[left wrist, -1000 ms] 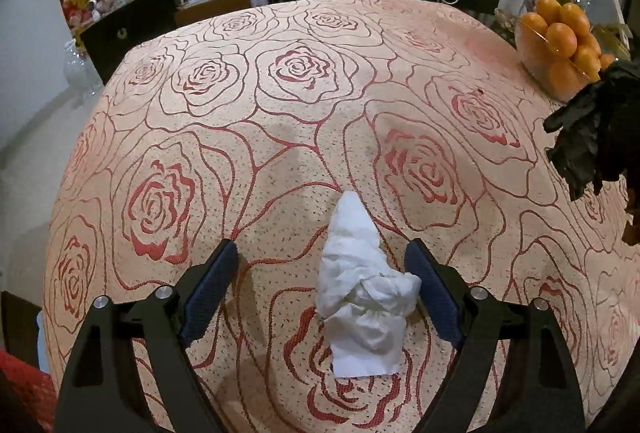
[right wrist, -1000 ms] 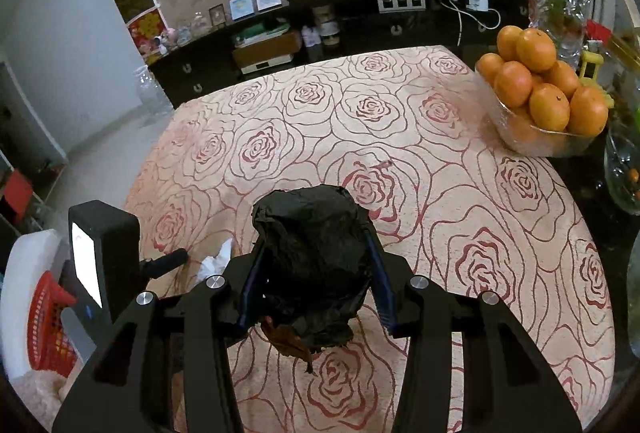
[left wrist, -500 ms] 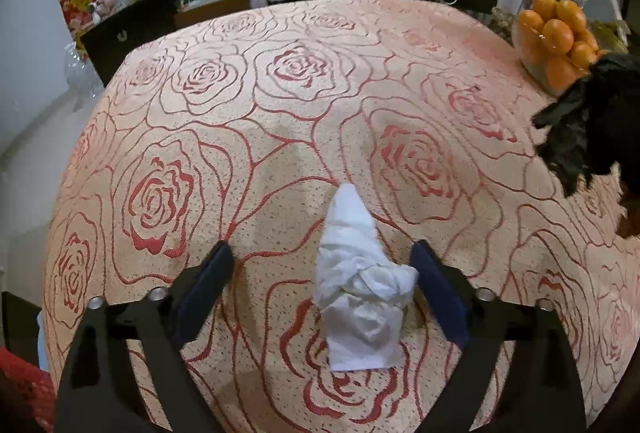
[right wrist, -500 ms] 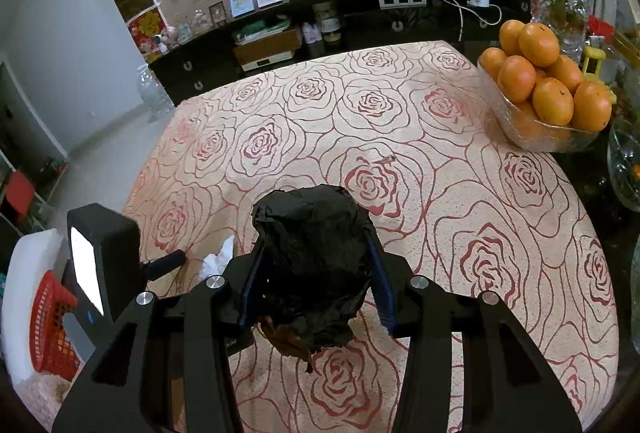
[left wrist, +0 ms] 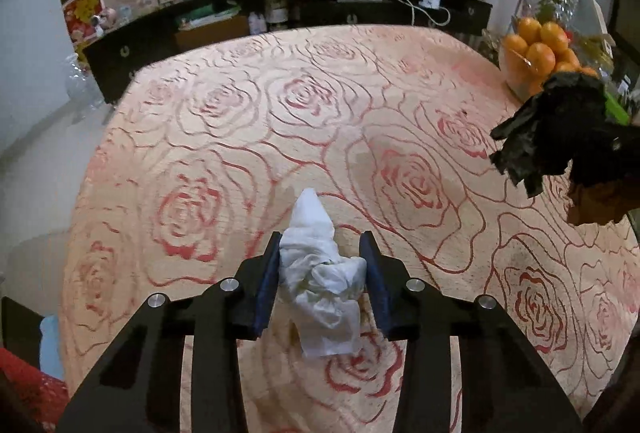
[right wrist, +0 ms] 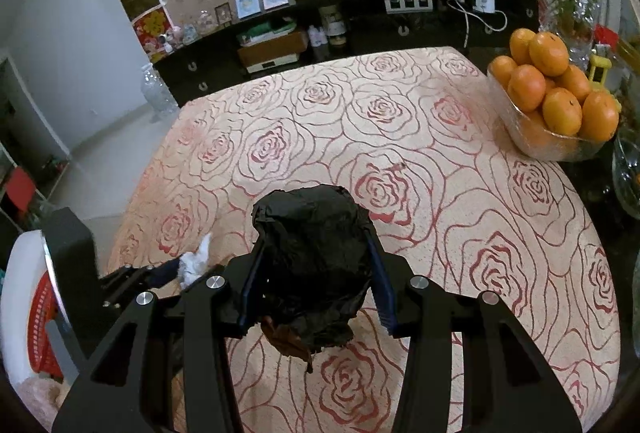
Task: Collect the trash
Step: 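Carry the white tissue and dark cloth over the red wastebasket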
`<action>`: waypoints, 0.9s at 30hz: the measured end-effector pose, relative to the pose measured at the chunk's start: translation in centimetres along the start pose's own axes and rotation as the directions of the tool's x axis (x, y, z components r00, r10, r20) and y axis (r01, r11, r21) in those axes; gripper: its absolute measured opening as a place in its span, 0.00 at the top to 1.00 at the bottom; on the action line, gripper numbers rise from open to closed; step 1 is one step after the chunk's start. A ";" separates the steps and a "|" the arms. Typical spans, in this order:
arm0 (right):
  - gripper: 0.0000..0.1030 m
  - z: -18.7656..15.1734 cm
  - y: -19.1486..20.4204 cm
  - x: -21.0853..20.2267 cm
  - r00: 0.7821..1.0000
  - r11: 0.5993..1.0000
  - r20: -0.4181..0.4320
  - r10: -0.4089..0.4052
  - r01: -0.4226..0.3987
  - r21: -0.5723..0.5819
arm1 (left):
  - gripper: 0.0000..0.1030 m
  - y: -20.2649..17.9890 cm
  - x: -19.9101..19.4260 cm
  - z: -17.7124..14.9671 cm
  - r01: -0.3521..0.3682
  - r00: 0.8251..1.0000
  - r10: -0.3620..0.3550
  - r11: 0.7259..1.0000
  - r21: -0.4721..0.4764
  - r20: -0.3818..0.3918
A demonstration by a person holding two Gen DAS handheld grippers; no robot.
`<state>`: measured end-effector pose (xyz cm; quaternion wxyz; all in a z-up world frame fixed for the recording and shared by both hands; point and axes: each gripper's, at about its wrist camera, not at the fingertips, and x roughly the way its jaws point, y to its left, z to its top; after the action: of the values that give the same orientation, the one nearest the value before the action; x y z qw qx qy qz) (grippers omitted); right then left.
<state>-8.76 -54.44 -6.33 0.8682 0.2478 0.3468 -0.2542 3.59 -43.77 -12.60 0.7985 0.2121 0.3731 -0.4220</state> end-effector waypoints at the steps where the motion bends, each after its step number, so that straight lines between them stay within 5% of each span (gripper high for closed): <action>1: 0.57 0.0 0.2 0.1 1.000 1.000 0.002 0.004 -0.004 -0.004 | 0.63 0.2 -0.3 0.0 -0.005 1.000 0.005 1.000 -0.003 0.005; 14: 0.57 -0.2 4.1 0.2 0.998 0.996 0.022 0.059 -0.057 -0.071 | 0.63 4.7 -9.6 0.5 -0.131 0.981 0.134 0.991 -0.028 0.139; 27: 0.57 -1.2 9.3 -0.5 0.993 0.978 0.051 0.104 -0.093 -0.186 | 0.63 10.1 -17.4 -2.6 -0.249 0.941 0.267 0.962 -0.110 0.207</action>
<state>-3.93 -46.57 -4.38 0.9088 0.1759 0.3297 -0.1853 4.54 -27.52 -0.56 0.8913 0.1781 0.2685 -0.3189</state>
